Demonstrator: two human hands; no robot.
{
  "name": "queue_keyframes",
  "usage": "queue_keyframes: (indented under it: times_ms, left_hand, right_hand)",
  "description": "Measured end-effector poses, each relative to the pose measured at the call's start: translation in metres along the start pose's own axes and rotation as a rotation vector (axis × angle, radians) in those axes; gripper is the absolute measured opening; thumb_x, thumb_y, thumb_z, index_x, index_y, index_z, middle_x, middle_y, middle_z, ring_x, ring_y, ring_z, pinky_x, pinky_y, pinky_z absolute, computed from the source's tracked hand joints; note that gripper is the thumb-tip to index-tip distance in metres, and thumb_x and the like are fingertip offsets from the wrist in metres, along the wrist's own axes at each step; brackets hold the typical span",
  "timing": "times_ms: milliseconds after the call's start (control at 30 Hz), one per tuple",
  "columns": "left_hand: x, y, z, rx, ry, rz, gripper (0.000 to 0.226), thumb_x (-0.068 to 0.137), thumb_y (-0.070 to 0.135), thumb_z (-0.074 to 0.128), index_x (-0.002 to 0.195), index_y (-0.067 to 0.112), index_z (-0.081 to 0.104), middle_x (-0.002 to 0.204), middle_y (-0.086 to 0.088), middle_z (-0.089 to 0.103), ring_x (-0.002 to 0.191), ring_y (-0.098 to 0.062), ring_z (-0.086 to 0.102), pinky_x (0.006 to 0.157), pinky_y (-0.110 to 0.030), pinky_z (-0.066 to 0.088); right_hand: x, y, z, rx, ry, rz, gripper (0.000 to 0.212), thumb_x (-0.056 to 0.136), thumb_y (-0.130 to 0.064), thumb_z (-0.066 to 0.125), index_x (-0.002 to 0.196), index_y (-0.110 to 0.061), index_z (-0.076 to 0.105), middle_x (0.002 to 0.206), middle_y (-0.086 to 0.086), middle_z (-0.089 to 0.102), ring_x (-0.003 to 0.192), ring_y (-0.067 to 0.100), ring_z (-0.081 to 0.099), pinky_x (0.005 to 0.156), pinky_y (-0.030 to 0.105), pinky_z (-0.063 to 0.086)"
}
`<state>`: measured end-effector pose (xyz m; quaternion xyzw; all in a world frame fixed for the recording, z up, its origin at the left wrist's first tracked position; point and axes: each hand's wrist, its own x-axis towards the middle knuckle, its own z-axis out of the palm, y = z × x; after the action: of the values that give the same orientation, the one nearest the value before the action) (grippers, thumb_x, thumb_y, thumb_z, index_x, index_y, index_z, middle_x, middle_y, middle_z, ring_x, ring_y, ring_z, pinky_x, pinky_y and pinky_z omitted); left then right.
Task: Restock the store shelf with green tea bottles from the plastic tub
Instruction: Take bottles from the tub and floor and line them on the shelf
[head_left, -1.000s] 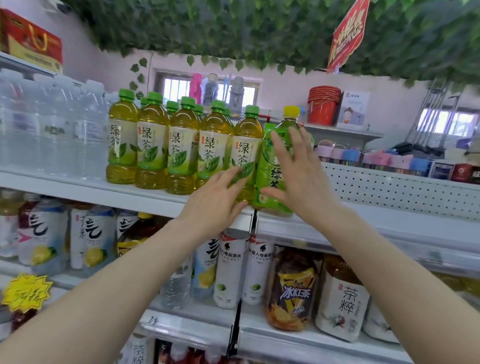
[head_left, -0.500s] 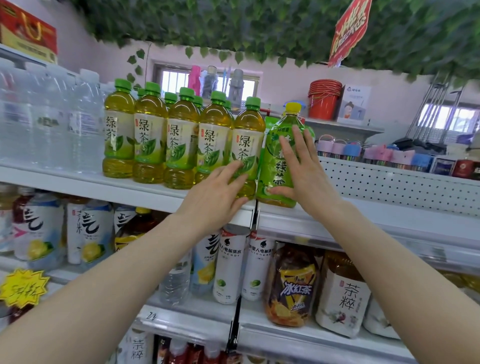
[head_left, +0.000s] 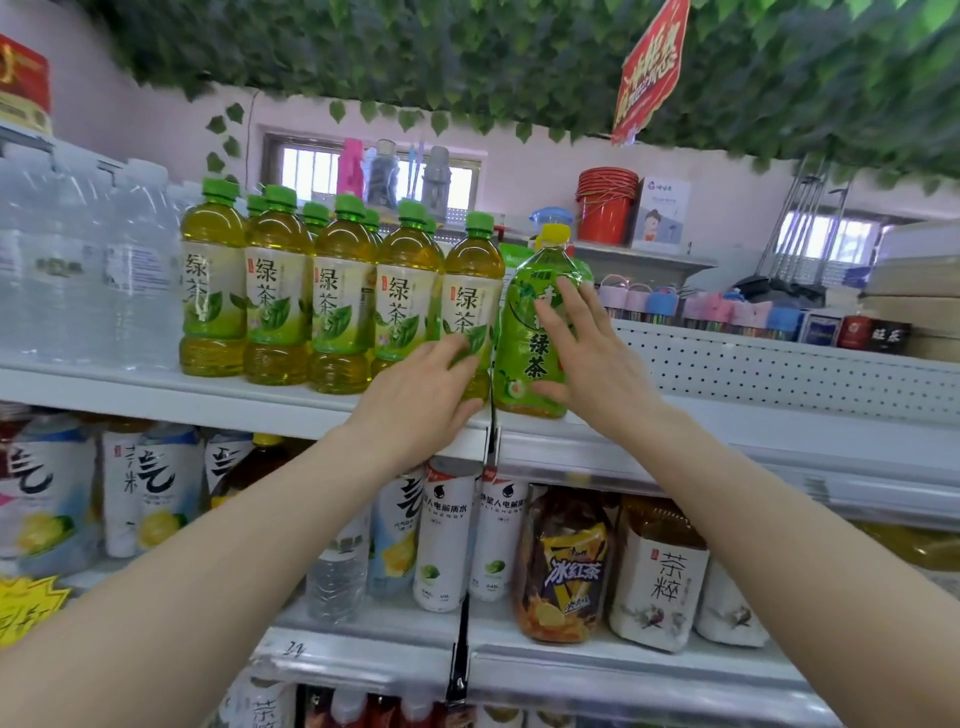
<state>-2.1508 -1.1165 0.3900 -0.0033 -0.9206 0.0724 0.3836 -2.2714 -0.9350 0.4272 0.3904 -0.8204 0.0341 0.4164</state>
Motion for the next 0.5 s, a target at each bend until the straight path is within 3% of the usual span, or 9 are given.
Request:
queue_keyframes:
  times_ms: [133,200,300,400,500]
  left_hand:
    - [-0.002,0.006,-0.009,-0.038,0.038,0.053,0.052,0.096,0.042,0.053,0.138,0.013,0.049,0.140,-0.007,0.048,0.126,-0.026,0.048,0.093,-0.038,0.050]
    - [-0.006,0.013,-0.012,-0.057,0.065,0.098,0.047,0.095,0.040,0.055,0.134,0.013,0.053,0.133,-0.006,0.056,0.120,-0.025,0.054,0.091,-0.037,0.050]
    - [-0.018,0.031,-0.011,-0.118,0.091,0.160,0.043,0.093,0.035,0.059,0.129,0.012,0.058,0.126,-0.006,0.061,0.115,-0.026,0.057,0.093,-0.037,0.048]
    - [-0.031,0.058,-0.006,-0.154,0.099,0.244,0.043,0.090,0.034,0.062,0.125,0.008,0.061,0.120,-0.010,0.065,0.111,-0.030,0.060,0.094,-0.039,0.048]
    - [-0.043,0.090,0.001,-0.192,0.091,0.291,0.039,0.088,0.034,0.063,0.117,0.008,0.064,0.112,-0.011,0.067,0.103,-0.033,0.062,0.084,-0.040,0.050]
  right_hand:
    - [-0.025,-0.002,-0.022,-0.061,-0.012,-0.020,0.086,0.091,-0.047,0.062,0.156,-0.014,0.018,0.160,0.012,0.025,0.150,0.030,0.016,0.120,0.037,0.016]
    - [-0.044,-0.003,-0.032,-0.095,-0.017,-0.018,0.080,0.092,-0.044,0.062,0.154,-0.010,0.024,0.152,0.014,0.038,0.144,0.033,0.028,0.119,0.038,0.021]
    - [-0.079,-0.005,-0.046,-0.139,-0.043,0.019,0.074,0.093,-0.042,0.062,0.151,-0.008,0.031,0.144,0.014,0.045,0.136,0.032,0.039,0.110,0.041,0.036]
    - [-0.119,0.000,-0.058,-0.200,-0.084,0.050,0.072,0.091,-0.042,0.063,0.149,-0.008,0.036,0.142,0.015,0.047,0.130,0.034,0.045,0.106,0.042,0.039]
    - [-0.163,0.009,-0.067,-0.241,-0.123,0.076,0.068,0.091,-0.043,0.063,0.144,-0.006,0.042,0.138,0.017,0.051,0.126,0.036,0.048,0.105,0.045,0.040]
